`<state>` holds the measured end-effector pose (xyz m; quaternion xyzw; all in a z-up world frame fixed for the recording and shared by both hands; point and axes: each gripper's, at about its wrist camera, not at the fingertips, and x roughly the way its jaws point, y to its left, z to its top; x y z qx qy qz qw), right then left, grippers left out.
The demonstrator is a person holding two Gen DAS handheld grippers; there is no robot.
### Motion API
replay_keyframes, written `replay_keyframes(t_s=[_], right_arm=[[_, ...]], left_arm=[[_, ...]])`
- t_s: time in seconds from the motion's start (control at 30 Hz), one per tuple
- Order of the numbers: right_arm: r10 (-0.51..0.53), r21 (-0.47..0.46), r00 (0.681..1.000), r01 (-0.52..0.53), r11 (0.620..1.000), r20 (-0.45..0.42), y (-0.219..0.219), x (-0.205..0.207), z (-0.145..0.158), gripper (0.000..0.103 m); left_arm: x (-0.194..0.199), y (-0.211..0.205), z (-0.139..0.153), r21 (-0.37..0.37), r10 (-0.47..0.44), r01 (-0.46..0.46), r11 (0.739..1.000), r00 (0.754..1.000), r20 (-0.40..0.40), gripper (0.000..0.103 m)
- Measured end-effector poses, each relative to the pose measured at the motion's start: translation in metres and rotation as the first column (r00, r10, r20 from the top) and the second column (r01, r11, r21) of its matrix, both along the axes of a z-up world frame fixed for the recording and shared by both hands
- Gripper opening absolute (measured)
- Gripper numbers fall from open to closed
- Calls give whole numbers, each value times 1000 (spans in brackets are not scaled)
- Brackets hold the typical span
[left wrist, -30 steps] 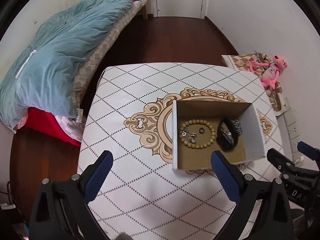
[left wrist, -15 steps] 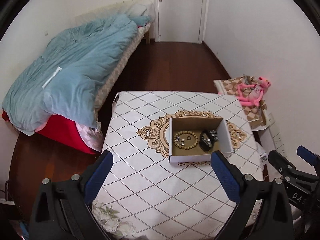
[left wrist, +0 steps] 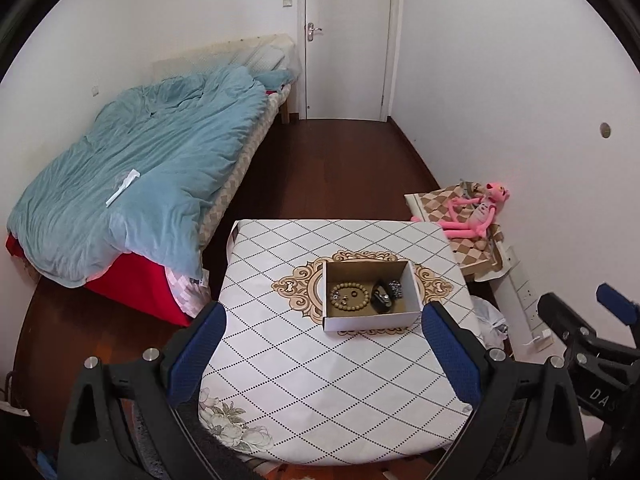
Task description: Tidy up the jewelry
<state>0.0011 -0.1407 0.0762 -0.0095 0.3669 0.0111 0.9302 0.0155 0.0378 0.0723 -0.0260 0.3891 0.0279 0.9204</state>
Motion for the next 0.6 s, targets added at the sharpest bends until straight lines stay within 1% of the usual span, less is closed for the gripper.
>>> replay_keyframes(t_s=[0.1,0.3,0.47,0.6], right_arm=[[4,0,1000,-4,1000,4,0,-6,8,103],[17,15,1000,-16,1000,-25,-1,-5,5,103],[15,22,999,-14,1000,-37,-1,7,0,103],[10,14,999,-9,1000,-49,1,27,-4,103]], left_arm=[[-4,-1,3,-5,-4,4,1000,1000,-3,100],[-5,-3,1,-11,3,-3,1000,1000,-25,100],[10,-5,-7,-15,13,-14,1000,998,-66,100],[27,-5,-11,-10,22,-22,1000,997,-78,100]])
